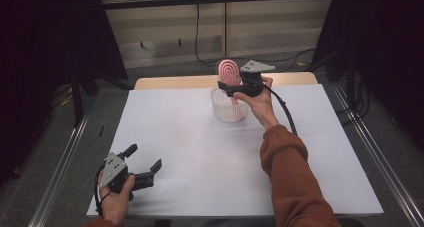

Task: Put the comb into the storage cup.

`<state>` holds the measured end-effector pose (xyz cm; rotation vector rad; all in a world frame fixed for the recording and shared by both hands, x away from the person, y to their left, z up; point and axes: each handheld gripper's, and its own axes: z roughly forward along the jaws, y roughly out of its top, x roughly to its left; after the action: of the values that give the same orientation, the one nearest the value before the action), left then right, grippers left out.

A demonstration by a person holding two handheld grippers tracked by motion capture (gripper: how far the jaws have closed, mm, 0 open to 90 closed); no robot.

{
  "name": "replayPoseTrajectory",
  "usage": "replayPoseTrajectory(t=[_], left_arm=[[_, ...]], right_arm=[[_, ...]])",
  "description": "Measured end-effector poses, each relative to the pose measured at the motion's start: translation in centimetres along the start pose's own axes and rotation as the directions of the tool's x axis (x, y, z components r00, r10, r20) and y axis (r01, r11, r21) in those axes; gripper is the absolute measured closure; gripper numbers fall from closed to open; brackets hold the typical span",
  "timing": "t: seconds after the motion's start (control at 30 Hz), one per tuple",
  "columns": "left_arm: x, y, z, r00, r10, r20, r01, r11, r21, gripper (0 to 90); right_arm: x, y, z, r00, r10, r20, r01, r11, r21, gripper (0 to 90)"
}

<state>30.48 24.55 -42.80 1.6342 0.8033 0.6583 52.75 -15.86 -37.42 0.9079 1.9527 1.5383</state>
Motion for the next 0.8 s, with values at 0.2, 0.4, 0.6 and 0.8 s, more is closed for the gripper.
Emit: replayPoseTrajectory(t=[0.2,0.4,0.6,0.8], left_arm=[[0.0,0.0,0.0,1.0000,0.000,0.000,0.000,1.0000,0.001,2.4],[-0.1,0.0,0.1,1.0000,0.003,0.002,-0.003,1.0000,0.003,2.4],[-0.1,0.0,0.0,1.0000,0.001,-0.002,-0.001,1.0000,0.002,2.4],[0.0,0.0,0.1,1.0000,0.000,0.002,0.000,1.0000,0.002,2.4]], right_arm=[[0.1,0.0,0.2,1.0000,0.003,-0.003,-0.003,1.000,-0.001,19.9],[0.3,0.0,0.5,0.9999,0.011,-0.008,-0.011,1.000,-0.004,19.9],[1.0,0.2,1.1,0.9998,-0.001,-0.020,0.001,1.000,0.007,19.8],[1.1,0.4,1.5,0.9998,-0.004,-0.020,0.004,1.000,0.020,19.7]])
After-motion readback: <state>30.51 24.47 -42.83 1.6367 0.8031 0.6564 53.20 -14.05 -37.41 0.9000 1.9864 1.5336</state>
